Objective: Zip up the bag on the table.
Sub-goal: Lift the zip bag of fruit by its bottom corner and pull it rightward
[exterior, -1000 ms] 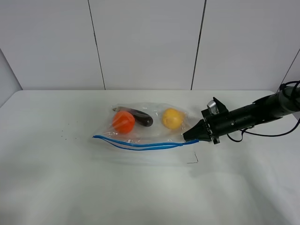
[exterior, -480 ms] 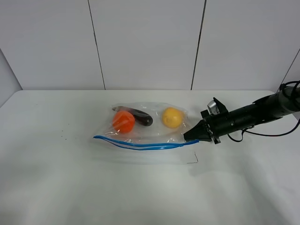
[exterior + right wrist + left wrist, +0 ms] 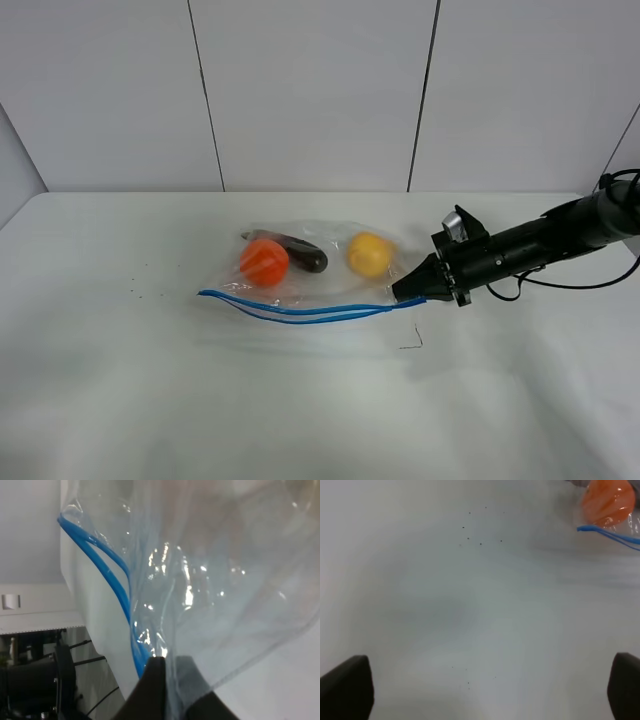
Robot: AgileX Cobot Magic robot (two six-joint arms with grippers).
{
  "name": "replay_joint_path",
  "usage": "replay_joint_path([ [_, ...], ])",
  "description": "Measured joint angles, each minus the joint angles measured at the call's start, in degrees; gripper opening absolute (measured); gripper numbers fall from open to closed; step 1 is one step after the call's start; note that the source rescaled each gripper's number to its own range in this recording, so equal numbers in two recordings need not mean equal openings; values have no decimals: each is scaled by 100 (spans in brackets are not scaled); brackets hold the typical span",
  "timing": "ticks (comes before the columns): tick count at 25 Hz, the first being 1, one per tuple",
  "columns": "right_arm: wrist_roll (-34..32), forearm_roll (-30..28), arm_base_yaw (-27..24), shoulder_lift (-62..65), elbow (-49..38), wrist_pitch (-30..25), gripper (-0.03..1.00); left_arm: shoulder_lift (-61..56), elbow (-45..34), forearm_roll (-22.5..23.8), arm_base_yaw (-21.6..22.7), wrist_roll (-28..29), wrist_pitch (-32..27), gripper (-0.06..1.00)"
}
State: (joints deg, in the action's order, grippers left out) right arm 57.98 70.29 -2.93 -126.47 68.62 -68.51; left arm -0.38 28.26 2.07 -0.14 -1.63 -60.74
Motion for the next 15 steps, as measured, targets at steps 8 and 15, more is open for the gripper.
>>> replay_joint_path([
  [8, -246, -73, 0, 832, 0, -24, 0, 0, 0, -6, 0, 0, -5, 97],
  [15, -422, -134, 0, 1190, 0, -30, 0, 0, 0, -6, 0, 0, -5, 97],
])
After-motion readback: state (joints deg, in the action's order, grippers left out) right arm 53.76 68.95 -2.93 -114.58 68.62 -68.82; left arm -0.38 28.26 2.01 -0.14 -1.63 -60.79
